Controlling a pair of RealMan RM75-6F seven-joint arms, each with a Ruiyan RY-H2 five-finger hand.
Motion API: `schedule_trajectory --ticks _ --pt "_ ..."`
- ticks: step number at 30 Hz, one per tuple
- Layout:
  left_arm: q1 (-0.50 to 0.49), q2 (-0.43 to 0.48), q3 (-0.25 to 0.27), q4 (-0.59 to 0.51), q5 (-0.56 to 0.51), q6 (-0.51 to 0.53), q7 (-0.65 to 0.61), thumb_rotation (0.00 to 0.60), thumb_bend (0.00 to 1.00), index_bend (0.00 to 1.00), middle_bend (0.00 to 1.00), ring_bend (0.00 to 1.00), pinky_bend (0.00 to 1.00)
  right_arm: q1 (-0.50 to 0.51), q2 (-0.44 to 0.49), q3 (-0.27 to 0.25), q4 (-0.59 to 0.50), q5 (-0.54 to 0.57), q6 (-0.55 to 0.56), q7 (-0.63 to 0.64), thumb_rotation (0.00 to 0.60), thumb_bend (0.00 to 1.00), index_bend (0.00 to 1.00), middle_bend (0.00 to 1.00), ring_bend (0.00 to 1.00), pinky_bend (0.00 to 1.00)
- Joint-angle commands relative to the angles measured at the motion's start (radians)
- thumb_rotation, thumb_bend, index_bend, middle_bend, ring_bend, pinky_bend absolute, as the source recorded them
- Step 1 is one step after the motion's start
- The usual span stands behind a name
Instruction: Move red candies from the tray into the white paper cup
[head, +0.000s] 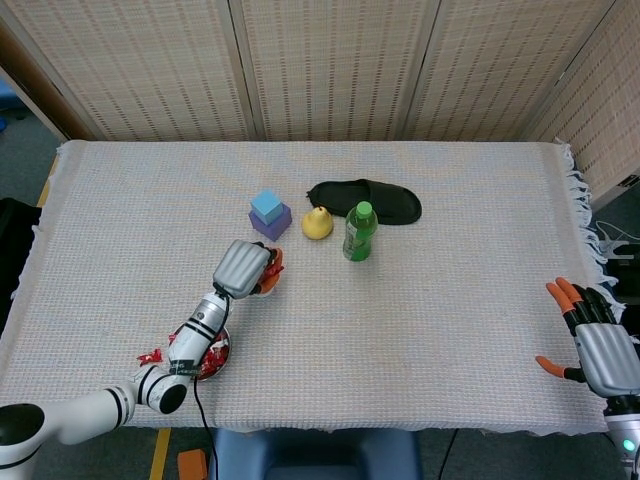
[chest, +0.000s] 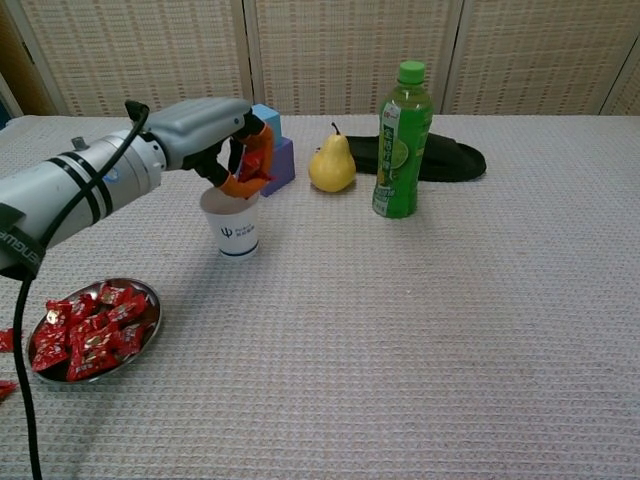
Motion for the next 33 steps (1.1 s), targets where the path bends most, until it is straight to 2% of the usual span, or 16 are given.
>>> schedule_trajectory --ticks 1,4,10,16,24,27,29,33 --pt "-0.001 0.004 0.005 0.000 -0.002 0.001 0.007 0.600 0.39 0.53 0.60 0.54 0.85 -0.001 0.000 -0.001 0.000 -0.002 0.002 0.000 0.600 0.02 0.00 0.00 0.00 0.00" --pt "-0.003 0.007 0.010 0.008 -0.014 0.000 0.036 0.600 0.39 0.51 0.59 0.54 0.81 -0.001 0.000 -0.002 -0.001 -0.006 0.004 -0.001 0.600 0.02 0.00 0.00 0.00 0.00" --pt "-0.004 0.017 0.026 0.011 -0.054 -0.005 0.106 0.600 0.39 0.46 0.56 0.50 0.63 -0.001 -0.003 -0.003 -0.002 -0.008 0.005 -0.009 0.600 0.02 0.00 0.00 0.00 0.00" --pt "0.000 0.041 0.041 -0.020 -0.068 -0.002 0.126 0.600 0.38 0.36 0.45 0.41 0.52 0.001 -0.005 -0.003 -0.002 -0.007 0.001 -0.014 0.600 0.02 0.00 0.00 0.00 0.00" --pt "0.033 0.102 0.072 -0.130 -0.046 0.057 0.142 0.600 0.39 0.31 0.41 0.38 0.49 -0.001 -0.005 -0.007 -0.006 -0.015 0.005 -0.016 0.600 0.02 0.00 0.00 0.00 0.00" --pt "0.074 0.149 0.098 -0.211 -0.003 0.127 0.139 0.600 0.38 0.28 0.38 0.36 0.49 -0.004 -0.002 -0.011 -0.007 -0.026 0.012 -0.009 0.600 0.02 0.00 0.00 0.00 0.00" --pt "0.124 0.195 0.134 -0.280 0.044 0.196 0.128 0.600 0.38 0.26 0.35 0.36 0.51 -0.006 0.000 -0.013 -0.006 -0.032 0.019 -0.002 0.600 0.02 0.00 0.00 0.00 0.00" --pt "0.238 0.292 0.231 -0.387 0.100 0.306 0.135 0.600 0.38 0.22 0.31 0.38 0.62 -0.009 0.004 -0.021 -0.007 -0.049 0.024 0.007 0.600 0.02 0.00 0.00 0.00 0.00"
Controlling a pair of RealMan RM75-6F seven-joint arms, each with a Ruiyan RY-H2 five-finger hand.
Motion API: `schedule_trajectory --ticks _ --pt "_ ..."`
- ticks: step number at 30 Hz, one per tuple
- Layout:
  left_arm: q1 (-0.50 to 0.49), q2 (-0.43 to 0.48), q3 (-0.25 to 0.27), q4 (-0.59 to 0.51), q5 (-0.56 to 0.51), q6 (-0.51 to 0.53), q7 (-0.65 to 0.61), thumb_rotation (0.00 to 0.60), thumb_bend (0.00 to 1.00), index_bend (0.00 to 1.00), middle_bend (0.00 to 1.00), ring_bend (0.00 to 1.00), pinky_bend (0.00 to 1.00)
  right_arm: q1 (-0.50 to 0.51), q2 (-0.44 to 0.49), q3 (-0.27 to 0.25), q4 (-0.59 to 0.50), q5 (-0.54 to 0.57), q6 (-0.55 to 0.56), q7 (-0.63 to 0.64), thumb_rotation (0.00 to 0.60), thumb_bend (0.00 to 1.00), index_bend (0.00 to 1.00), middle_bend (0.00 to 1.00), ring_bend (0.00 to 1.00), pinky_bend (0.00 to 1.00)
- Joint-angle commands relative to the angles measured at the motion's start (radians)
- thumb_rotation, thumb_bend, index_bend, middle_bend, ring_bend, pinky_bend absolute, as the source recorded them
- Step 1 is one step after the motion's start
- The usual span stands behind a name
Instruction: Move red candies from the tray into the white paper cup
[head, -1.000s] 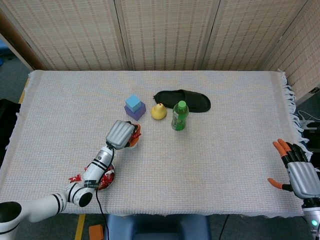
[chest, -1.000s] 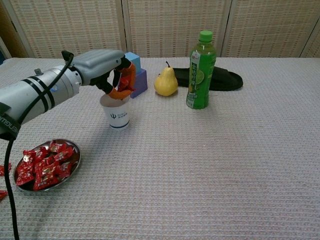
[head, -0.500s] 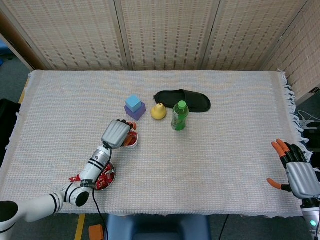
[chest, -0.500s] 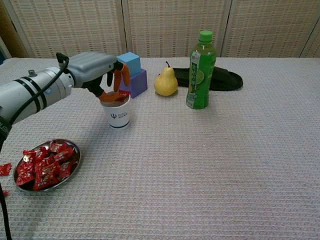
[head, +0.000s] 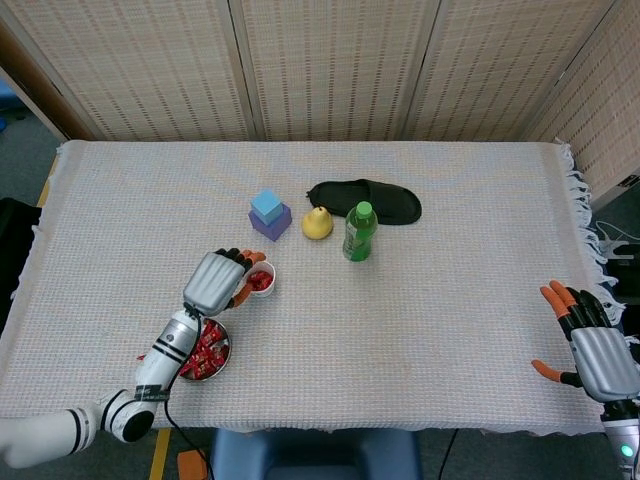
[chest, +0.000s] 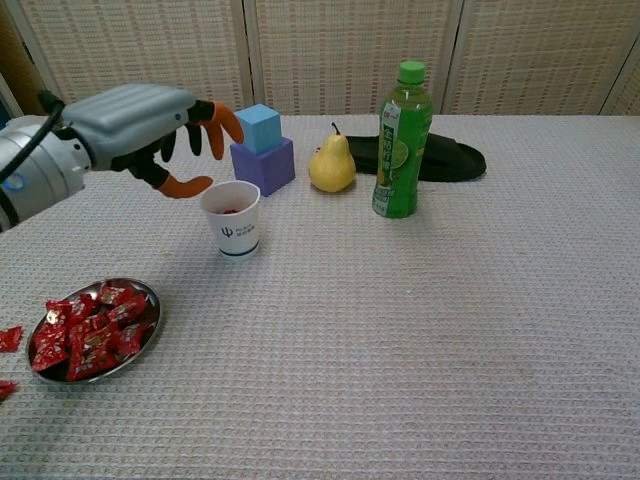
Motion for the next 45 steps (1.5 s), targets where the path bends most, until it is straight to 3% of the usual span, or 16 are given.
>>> schedule_trajectory --ticks 1,7,12,24,35,45 --pt "0.133 0.123 0.118 -0.124 0.063 0.113 0.021 0.600 0.38 0.21 0.30 0.39 0.65 -0.001 0.002 -0.005 -0.001 -0.012 0.005 0.004 0.600 0.02 0.00 0.00 0.00 0.00" --pt "0.276 0.224 0.233 -0.184 0.017 0.169 0.064 0.600 0.38 0.21 0.28 0.50 0.77 -0.003 0.002 -0.017 -0.008 -0.050 0.018 0.002 0.600 0.02 0.00 0.00 0.00 0.00" --pt "0.332 0.221 0.276 -0.154 -0.009 0.171 0.125 0.600 0.38 0.21 0.28 0.53 0.79 0.003 -0.002 -0.028 -0.011 -0.073 0.011 -0.007 0.600 0.02 0.00 0.00 0.00 0.00" --pt "0.403 0.121 0.288 -0.062 -0.022 0.175 0.231 0.600 0.38 0.26 0.31 0.58 0.85 -0.002 0.001 -0.041 -0.010 -0.097 0.025 -0.002 0.600 0.02 0.00 0.00 0.00 0.00" --pt "0.415 0.048 0.252 0.021 -0.043 0.169 0.351 0.600 0.37 0.28 0.33 0.58 0.86 -0.004 0.003 -0.046 -0.010 -0.106 0.033 -0.003 0.600 0.02 0.00 0.00 0.00 0.00" --pt "0.431 0.014 0.247 0.073 0.005 0.192 0.364 0.600 0.37 0.36 0.41 0.59 0.88 -0.002 -0.001 -0.047 -0.012 -0.105 0.028 -0.012 0.600 0.02 0.00 0.00 0.00 0.00"
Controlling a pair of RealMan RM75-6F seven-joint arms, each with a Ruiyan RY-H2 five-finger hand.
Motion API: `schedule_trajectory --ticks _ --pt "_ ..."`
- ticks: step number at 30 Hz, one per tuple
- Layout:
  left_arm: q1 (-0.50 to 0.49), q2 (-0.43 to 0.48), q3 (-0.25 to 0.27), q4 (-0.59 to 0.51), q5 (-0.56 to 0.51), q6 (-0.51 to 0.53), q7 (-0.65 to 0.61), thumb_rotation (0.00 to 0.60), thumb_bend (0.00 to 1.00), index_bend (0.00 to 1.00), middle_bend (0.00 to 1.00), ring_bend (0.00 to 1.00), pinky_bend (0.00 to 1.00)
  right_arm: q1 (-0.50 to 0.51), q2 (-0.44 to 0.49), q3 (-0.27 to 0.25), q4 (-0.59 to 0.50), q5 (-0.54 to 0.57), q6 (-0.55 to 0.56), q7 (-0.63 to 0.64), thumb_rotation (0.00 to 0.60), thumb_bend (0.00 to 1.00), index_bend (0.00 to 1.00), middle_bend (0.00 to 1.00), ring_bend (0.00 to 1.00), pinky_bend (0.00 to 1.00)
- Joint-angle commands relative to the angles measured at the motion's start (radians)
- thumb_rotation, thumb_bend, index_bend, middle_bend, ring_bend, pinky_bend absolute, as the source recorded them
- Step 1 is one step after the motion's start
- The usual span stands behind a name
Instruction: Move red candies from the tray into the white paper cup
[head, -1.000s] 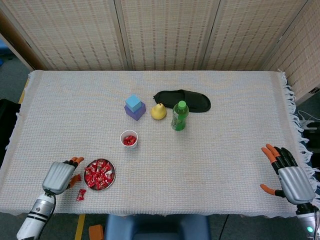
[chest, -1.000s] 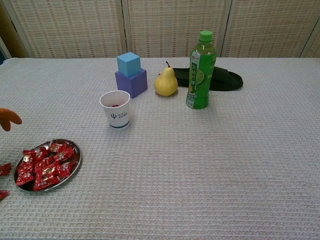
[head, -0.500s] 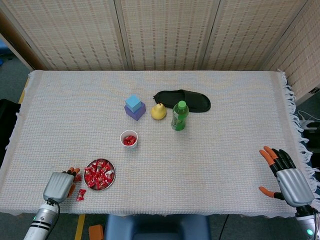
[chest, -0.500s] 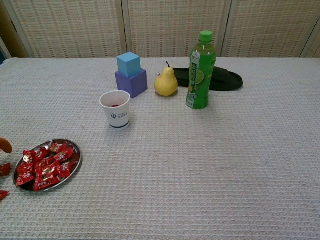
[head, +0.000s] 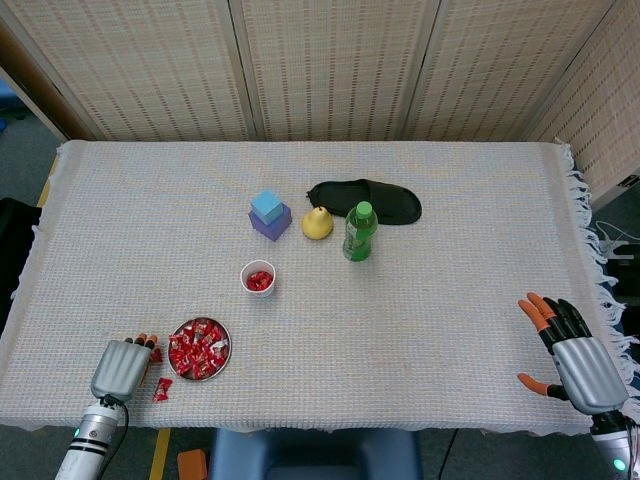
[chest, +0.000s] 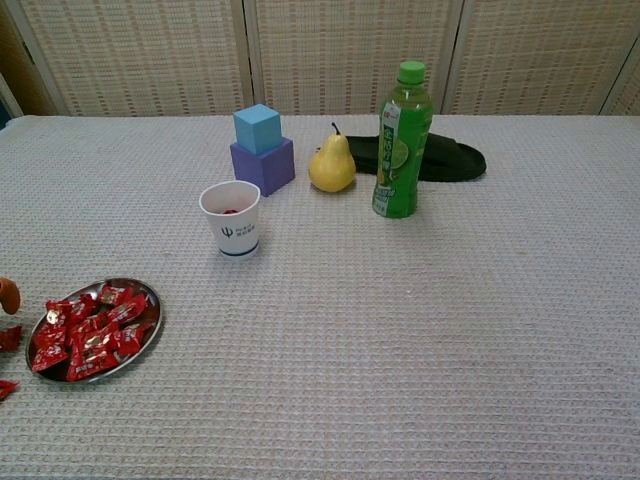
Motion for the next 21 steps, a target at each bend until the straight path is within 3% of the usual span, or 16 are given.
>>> schedule_trajectory --ticks 1,11,21 --pt "0.005 -0.008 -0.002 0.008 0.000 -0.007 0.009 0.600 0.37 0.36 0.41 0.59 0.88 -0.001 0.000 0.001 0.000 0.002 0.003 0.000 0.600 0.02 0.00 0.00 0.00 0.00" --pt "0.010 -0.018 -0.013 0.021 -0.006 -0.032 0.028 0.600 0.37 0.37 0.41 0.59 0.88 -0.001 0.001 0.000 0.000 0.003 0.002 0.001 0.600 0.02 0.00 0.00 0.00 0.00" --pt "0.016 -0.044 -0.029 0.070 -0.002 -0.035 0.027 0.600 0.37 0.53 0.56 0.60 0.89 0.001 -0.001 0.000 -0.001 0.007 -0.004 -0.005 0.600 0.02 0.00 0.00 0.00 0.00"
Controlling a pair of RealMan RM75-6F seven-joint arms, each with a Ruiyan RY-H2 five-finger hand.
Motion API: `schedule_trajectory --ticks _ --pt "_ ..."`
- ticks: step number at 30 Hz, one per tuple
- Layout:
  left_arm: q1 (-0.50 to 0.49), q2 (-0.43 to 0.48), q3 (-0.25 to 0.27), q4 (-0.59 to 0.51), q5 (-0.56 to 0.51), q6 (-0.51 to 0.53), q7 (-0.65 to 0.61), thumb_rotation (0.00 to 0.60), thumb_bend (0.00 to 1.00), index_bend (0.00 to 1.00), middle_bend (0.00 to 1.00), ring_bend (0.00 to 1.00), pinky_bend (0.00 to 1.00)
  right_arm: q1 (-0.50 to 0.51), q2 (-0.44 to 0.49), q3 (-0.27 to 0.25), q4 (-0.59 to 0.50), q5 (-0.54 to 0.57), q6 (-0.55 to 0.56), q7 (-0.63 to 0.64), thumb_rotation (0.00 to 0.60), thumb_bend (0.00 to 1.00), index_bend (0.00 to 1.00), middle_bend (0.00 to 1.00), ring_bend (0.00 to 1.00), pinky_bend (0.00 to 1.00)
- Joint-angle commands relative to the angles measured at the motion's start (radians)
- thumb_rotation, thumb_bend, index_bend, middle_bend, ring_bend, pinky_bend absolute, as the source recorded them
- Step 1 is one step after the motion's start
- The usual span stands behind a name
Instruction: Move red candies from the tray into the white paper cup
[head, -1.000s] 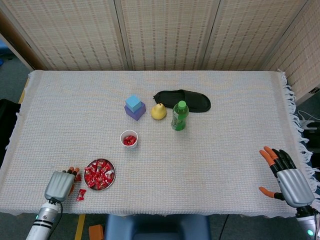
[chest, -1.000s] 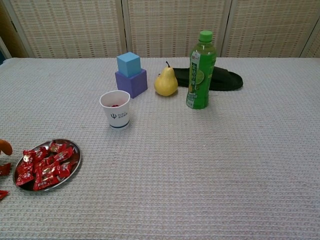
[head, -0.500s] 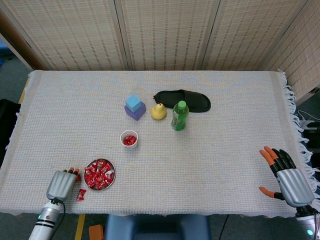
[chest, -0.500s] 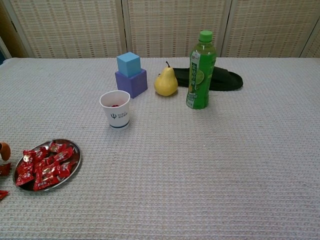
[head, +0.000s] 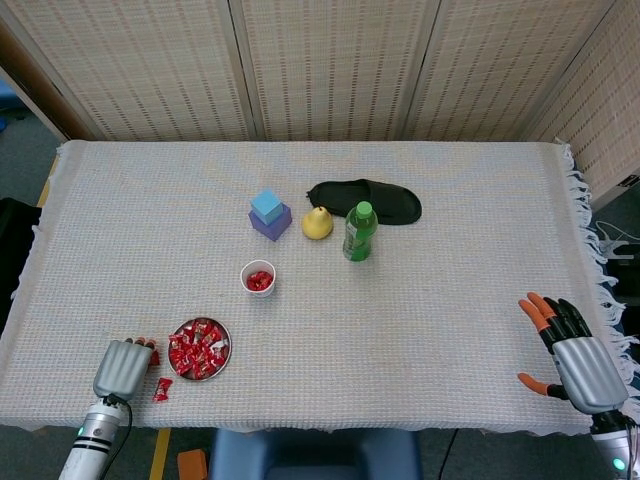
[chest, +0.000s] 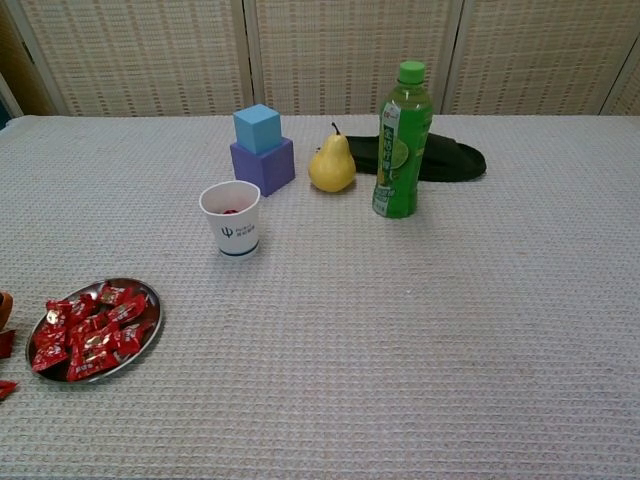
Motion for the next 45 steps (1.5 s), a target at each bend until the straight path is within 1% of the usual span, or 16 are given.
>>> schedule_trajectory --ticks 1,8,16,21,25,29,32,35,39,45 --pt "0.002 -0.005 -0.005 0.010 -0.001 -0.005 -0.003 0.600 0.37 0.53 0.56 0.60 0.89 0.000 0.000 0.000 0.000 0.002 -0.001 -0.001 0.600 0.02 0.00 0.00 0.00 0.00" --pt "0.007 0.000 -0.011 0.011 0.013 0.001 -0.026 0.600 0.38 0.56 0.60 0.61 0.89 0.002 -0.002 0.001 -0.001 0.004 -0.005 -0.003 0.600 0.02 0.00 0.00 0.00 0.00" --pt "0.008 0.058 -0.045 -0.059 0.040 0.041 -0.102 0.600 0.38 0.56 0.61 0.61 0.89 0.003 -0.002 0.002 0.000 0.008 -0.006 -0.002 0.600 0.02 0.00 0.00 0.00 0.00" --pt "-0.023 0.098 -0.096 -0.125 0.058 0.049 -0.138 0.600 0.39 0.57 0.61 0.61 0.89 0.005 -0.003 0.005 -0.001 0.013 -0.009 -0.003 0.600 0.02 0.00 0.00 0.00 0.00" --pt "-0.100 0.111 -0.163 -0.187 0.067 0.000 -0.144 0.600 0.38 0.56 0.61 0.62 0.90 0.007 -0.006 0.009 -0.001 0.022 -0.013 -0.005 0.600 0.02 0.00 0.00 0.00 0.00" --pt "-0.190 0.076 -0.230 -0.196 0.050 -0.072 -0.126 0.600 0.39 0.56 0.61 0.64 0.93 0.011 -0.007 0.015 0.001 0.038 -0.022 -0.004 0.600 0.02 0.00 0.00 0.00 0.00" --pt "-0.257 0.033 -0.266 -0.177 0.017 -0.134 -0.081 0.600 0.39 0.56 0.60 0.64 0.93 0.014 -0.006 0.020 0.003 0.054 -0.032 -0.001 0.600 0.02 0.00 0.00 0.00 0.00" --pt "-0.312 -0.009 -0.291 -0.156 -0.010 -0.177 -0.057 0.600 0.39 0.56 0.60 0.64 0.93 0.016 -0.005 0.022 0.006 0.065 -0.040 -0.001 0.600 0.02 0.00 0.00 0.00 0.00" --pt "-0.364 -0.049 -0.314 -0.132 -0.037 -0.209 -0.043 0.600 0.39 0.56 0.59 0.64 0.93 0.015 -0.004 0.025 0.008 0.078 -0.044 0.001 0.600 0.02 0.00 0.00 0.00 0.00" --pt "-0.417 -0.092 -0.324 -0.086 -0.062 -0.227 -0.027 0.600 0.39 0.56 0.59 0.64 0.94 0.015 -0.001 0.027 0.009 0.087 -0.048 0.007 0.600 0.02 0.00 0.00 0.00 0.00"
